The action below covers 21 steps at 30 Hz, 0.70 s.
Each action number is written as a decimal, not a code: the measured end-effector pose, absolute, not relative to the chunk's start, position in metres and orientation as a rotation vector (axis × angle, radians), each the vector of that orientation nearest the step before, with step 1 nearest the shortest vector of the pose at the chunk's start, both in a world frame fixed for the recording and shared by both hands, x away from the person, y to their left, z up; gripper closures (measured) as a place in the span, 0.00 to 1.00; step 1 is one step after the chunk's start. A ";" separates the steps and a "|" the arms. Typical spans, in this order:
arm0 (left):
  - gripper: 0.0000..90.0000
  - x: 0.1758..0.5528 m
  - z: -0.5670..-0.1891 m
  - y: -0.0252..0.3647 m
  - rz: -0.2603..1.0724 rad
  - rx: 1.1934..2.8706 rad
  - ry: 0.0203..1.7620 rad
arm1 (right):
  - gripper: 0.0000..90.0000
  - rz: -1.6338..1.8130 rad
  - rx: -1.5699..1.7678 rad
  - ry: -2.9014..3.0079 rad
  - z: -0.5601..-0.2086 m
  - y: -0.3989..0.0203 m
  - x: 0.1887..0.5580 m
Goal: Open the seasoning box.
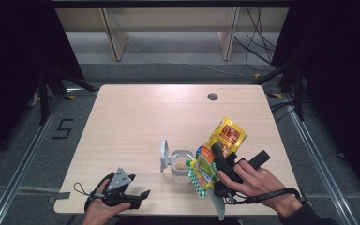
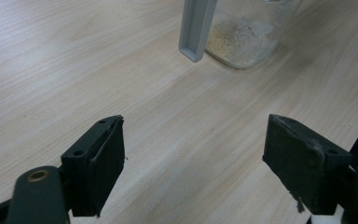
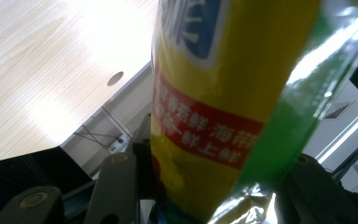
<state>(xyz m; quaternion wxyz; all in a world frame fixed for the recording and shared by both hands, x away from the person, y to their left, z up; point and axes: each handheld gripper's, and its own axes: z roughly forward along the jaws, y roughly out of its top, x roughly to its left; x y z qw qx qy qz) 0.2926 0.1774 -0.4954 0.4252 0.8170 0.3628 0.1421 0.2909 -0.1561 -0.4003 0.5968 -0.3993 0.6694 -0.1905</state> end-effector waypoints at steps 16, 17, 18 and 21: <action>0.22 0.292 -0.496 0.177 0.337 2.037 0.929 | 0.64 -0.445 -0.933 1.551 -0.400 -0.156 0.291; 0.22 0.292 -0.496 0.177 0.337 2.039 0.927 | 0.64 -0.445 -0.934 1.549 -0.399 -0.156 0.291; 0.22 0.292 -0.496 0.177 0.337 2.039 0.927 | 0.64 -0.446 -0.934 1.548 -0.399 -0.156 0.291; 0.22 0.293 -0.495 0.178 0.358 2.059 0.903 | 0.64 -0.393 -0.870 1.578 -0.402 -0.158 0.290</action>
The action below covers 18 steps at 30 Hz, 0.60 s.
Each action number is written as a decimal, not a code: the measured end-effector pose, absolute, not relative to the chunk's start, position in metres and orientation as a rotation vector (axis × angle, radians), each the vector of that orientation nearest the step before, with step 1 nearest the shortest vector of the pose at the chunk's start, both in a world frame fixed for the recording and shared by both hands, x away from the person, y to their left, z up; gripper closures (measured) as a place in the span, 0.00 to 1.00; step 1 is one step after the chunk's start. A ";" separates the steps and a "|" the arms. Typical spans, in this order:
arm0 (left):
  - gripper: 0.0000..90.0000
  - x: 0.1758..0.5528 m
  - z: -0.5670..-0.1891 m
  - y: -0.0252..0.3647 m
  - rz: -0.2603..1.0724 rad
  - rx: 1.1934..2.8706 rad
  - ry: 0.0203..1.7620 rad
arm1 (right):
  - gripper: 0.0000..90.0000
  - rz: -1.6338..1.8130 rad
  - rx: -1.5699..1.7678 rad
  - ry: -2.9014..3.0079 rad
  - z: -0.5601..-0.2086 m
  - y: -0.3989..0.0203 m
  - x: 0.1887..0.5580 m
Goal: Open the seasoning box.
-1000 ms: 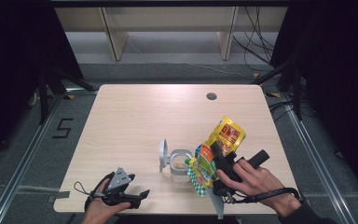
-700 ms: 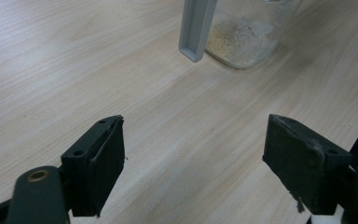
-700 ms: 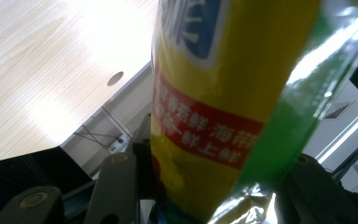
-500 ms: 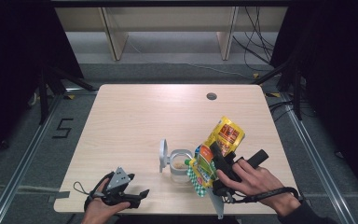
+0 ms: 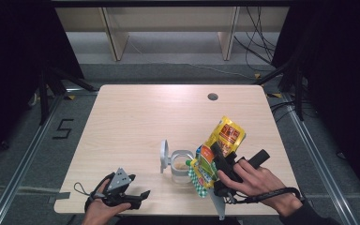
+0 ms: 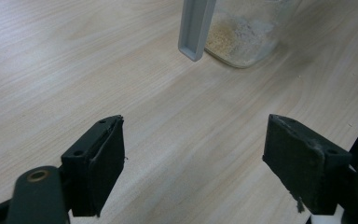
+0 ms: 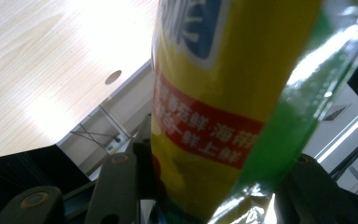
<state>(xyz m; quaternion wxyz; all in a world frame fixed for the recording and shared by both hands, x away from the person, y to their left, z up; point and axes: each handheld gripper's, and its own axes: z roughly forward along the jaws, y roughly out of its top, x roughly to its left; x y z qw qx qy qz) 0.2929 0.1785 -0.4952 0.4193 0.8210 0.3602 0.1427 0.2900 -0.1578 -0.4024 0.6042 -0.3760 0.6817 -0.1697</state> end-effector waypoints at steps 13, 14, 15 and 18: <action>0.22 0.292 -0.496 0.178 0.345 2.053 0.919 | 0.65 -0.447 -0.942 1.540 -0.397 -0.157 0.291; 0.22 0.293 -0.495 0.178 0.351 2.060 0.908 | 0.65 -0.449 -0.943 1.539 -0.397 -0.157 0.291; 0.22 0.293 -0.495 0.179 0.358 2.060 0.902 | 0.65 -0.449 -0.944 1.538 -0.397 -0.156 0.291; 0.22 0.292 -0.496 0.177 0.337 2.040 0.927 | 0.65 -0.445 -0.943 1.540 -0.398 -0.156 0.291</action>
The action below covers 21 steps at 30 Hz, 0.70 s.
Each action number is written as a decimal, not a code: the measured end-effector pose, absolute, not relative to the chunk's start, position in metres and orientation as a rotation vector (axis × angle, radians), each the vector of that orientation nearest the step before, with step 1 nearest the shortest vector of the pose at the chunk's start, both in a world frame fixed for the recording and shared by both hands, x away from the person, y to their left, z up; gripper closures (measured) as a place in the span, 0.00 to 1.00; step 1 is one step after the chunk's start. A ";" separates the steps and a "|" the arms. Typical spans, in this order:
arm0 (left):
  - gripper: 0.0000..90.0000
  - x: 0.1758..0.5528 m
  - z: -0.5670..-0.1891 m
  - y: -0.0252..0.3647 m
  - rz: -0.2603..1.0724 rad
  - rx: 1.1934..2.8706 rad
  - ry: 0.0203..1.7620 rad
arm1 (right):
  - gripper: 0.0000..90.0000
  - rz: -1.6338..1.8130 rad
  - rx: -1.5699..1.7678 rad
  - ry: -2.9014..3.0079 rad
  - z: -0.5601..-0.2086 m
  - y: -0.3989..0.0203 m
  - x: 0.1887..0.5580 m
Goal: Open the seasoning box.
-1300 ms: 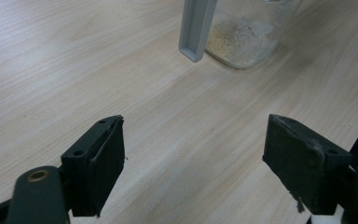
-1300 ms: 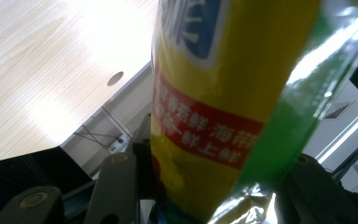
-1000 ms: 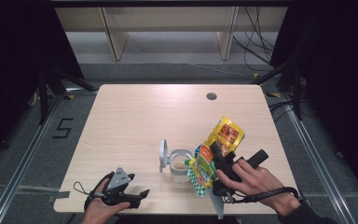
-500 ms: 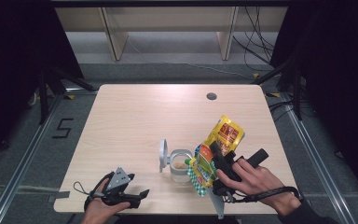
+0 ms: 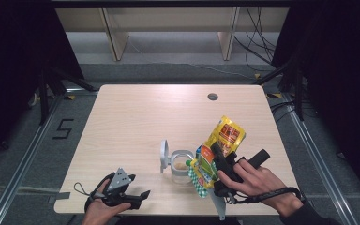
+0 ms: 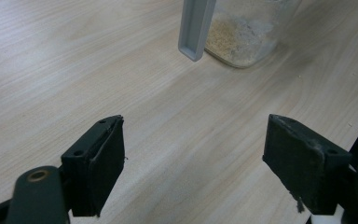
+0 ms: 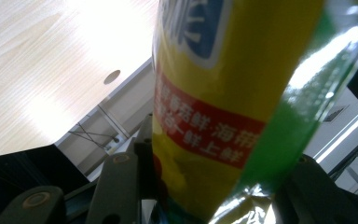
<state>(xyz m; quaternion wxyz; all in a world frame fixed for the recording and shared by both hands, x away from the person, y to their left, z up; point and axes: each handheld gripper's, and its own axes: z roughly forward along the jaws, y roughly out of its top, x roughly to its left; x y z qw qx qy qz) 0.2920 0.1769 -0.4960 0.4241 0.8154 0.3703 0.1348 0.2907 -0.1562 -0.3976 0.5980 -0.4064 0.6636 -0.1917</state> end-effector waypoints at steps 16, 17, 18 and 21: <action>0.22 0.292 -0.495 0.178 0.358 2.048 0.905 | 0.65 -0.439 -0.948 1.548 -0.400 -0.155 0.293; 0.22 0.292 -0.495 0.178 0.358 2.047 0.906 | 0.65 -0.443 -0.950 1.545 -0.399 -0.155 0.293; 0.22 0.292 -0.495 0.178 0.358 2.046 0.909 | 0.65 -0.444 -0.949 1.546 -0.399 -0.155 0.293; 0.22 0.292 -0.495 0.178 0.357 2.046 0.909 | 0.65 -0.434 -0.948 1.549 -0.398 -0.156 0.293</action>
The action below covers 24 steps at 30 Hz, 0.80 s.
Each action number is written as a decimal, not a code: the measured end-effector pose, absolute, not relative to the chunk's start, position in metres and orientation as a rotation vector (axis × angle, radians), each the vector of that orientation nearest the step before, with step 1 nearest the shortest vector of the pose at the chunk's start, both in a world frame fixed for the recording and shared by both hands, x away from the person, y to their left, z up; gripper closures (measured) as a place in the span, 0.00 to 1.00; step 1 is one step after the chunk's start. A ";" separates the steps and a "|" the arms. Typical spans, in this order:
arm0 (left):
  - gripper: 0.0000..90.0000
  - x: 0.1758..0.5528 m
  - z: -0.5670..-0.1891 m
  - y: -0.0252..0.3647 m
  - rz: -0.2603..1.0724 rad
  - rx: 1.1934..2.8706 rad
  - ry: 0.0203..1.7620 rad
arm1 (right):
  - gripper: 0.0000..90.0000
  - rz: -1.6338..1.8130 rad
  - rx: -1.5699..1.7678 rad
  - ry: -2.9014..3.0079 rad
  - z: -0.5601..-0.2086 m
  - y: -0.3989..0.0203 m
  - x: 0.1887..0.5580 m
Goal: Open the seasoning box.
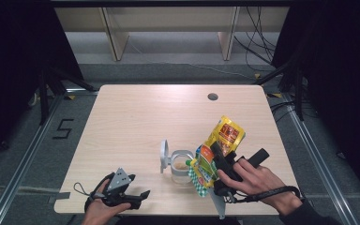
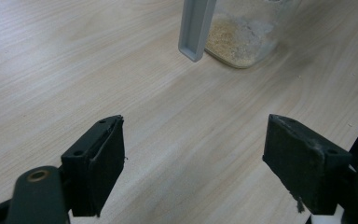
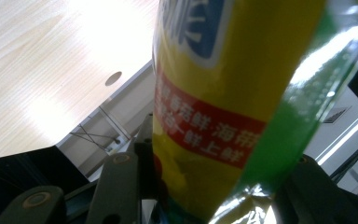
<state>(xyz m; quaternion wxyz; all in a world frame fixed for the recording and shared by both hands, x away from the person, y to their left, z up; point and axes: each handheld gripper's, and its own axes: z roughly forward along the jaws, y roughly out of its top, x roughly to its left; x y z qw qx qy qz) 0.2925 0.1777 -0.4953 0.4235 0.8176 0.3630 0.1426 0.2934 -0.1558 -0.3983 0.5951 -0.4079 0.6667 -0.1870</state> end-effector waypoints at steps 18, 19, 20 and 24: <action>0.22 0.293 -0.494 0.179 0.358 2.063 0.902 | 0.65 -0.439 -0.954 1.545 -0.397 -0.156 0.292; 0.22 0.293 -0.494 0.179 0.362 2.059 0.902 | 0.65 -0.440 -0.956 1.546 -0.397 -0.156 0.293; 0.22 0.293 -0.494 0.179 0.362 2.059 0.902 | 0.65 -0.440 -0.958 1.545 -0.397 -0.156 0.293; 0.22 0.293 -0.495 0.178 0.359 2.048 0.909 | 0.65 -0.445 -0.960 1.541 -0.396 -0.155 0.293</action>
